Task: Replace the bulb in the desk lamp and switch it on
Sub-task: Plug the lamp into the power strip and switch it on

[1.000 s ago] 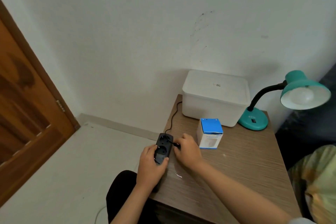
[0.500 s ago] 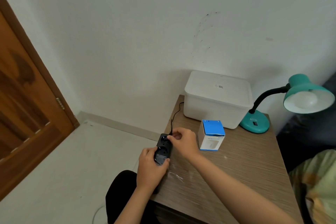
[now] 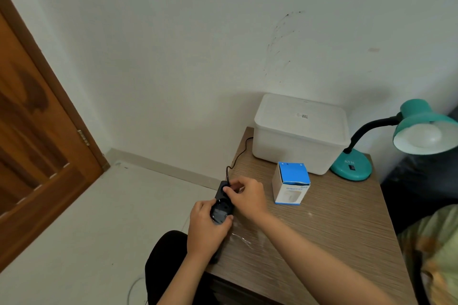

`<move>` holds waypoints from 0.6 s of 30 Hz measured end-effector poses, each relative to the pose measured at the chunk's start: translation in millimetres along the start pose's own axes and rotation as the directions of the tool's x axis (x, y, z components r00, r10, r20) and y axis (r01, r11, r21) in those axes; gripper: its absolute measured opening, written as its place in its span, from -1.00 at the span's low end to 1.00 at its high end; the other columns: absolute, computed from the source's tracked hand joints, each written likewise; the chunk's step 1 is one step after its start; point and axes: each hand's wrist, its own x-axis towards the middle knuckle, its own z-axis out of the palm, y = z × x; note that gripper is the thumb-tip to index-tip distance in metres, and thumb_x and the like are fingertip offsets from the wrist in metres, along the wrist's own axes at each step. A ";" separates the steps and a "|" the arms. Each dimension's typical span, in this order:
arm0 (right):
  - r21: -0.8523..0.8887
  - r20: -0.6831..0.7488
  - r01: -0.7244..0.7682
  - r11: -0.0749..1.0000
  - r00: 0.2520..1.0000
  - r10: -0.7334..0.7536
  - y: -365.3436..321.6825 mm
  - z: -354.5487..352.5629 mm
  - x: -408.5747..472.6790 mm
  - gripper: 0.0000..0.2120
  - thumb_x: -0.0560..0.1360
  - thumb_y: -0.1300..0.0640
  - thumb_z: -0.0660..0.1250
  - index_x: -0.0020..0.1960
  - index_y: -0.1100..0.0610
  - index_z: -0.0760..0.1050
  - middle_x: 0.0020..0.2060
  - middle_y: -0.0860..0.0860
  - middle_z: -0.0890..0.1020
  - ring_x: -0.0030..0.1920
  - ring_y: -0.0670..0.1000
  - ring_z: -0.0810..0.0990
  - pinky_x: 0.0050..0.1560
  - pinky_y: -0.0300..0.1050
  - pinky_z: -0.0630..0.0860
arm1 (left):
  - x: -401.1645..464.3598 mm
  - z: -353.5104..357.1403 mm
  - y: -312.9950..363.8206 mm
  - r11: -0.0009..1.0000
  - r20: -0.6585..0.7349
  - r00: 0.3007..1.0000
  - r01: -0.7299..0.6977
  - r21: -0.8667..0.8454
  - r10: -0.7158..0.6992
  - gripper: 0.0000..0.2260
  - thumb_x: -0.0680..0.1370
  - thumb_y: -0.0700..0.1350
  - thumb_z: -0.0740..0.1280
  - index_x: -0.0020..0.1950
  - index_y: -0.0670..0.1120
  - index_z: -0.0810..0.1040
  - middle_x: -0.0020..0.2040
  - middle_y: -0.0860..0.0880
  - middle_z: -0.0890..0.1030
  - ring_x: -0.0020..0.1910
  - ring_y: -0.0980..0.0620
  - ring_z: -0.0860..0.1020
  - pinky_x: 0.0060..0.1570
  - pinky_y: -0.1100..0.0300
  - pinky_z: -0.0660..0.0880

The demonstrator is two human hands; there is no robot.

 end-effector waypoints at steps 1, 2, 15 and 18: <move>-0.002 -0.004 0.000 1.000 1.000 0.000 0.8 0.8 0.6 -0.88 0.39 0.04 0.44 -0.12 0.08 0.63 -0.27 -0.06 0.66 -0.36 -0.26 0.47 -0.34 -0.43 0.34 | 0.0 0.0 -0.2 1.000 0.001 1.000 0.001 0.003 -0.001 -0.52 0.31 -0.03 0.50 0.18 -0.13 0.51 0.01 0.01 0.48 0.06 0.03 0.49 0.04 0.20 0.48; -0.006 -0.006 -0.002 1.000 1.000 0.002 1.9 1.3 1.2 -0.88 0.40 0.04 0.43 -0.13 0.08 0.64 -0.26 -0.05 0.67 -0.35 -0.24 0.48 -0.32 -0.41 0.36 | 0.1 0.0 -0.3 1.000 0.001 1.000 0.002 0.005 -0.002 -0.52 0.32 -0.03 0.50 0.18 -0.13 0.51 0.01 0.01 0.48 0.06 0.03 0.49 0.04 0.20 0.48; 0.022 0.080 -0.063 0.998 0.995 0.061 5.2 -0.7 8.5 -0.87 0.41 0.07 0.44 -0.09 0.11 0.63 -0.20 -0.02 0.67 -0.27 -0.17 0.51 -0.24 -0.29 0.43 | 0.5 0.3 -0.3 0.998 0.024 1.000 -0.004 0.064 0.002 -0.54 0.33 -0.03 0.49 0.17 -0.15 0.51 0.00 -0.01 0.48 0.05 0.00 0.49 0.00 0.21 0.46; 0.097 0.052 -0.047 0.994 0.998 0.042 8.5 -7.0 -8.7 -0.81 0.44 0.07 0.42 0.01 0.11 0.64 -0.15 -0.02 0.67 -0.27 -0.21 0.50 -0.22 -0.33 0.41 | -0.9 1.8 1.5 0.978 0.062 0.998 -0.044 0.203 0.032 -0.51 0.40 0.02 0.43 0.24 -0.16 0.46 0.07 -0.04 0.49 0.09 -0.03 0.47 0.01 0.16 0.47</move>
